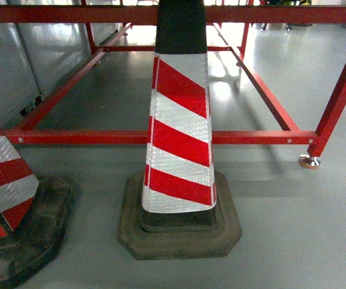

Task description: Sort blue parts and orange caps into right shelf containers

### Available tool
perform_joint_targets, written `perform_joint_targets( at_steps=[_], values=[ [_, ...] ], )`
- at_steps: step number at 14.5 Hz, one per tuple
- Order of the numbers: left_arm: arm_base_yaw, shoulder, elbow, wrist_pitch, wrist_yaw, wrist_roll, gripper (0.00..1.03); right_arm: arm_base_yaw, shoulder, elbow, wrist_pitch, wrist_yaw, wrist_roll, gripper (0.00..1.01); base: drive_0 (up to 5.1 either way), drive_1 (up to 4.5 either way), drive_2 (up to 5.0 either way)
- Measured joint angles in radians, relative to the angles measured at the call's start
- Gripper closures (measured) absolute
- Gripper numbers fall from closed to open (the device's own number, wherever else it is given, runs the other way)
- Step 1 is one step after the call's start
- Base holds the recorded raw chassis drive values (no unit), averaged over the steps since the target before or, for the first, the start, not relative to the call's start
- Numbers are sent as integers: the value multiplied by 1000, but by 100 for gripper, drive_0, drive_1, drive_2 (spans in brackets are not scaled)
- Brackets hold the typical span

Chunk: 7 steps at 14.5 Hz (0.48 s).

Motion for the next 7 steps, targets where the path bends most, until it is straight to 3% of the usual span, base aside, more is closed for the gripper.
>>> perform_joint_targets(
  at_steps=[7],
  values=[
    [0, 0, 0, 0, -2, 0, 5, 0, 0, 0, -1, 1, 0, 3, 0, 0, 0]
  ],
)
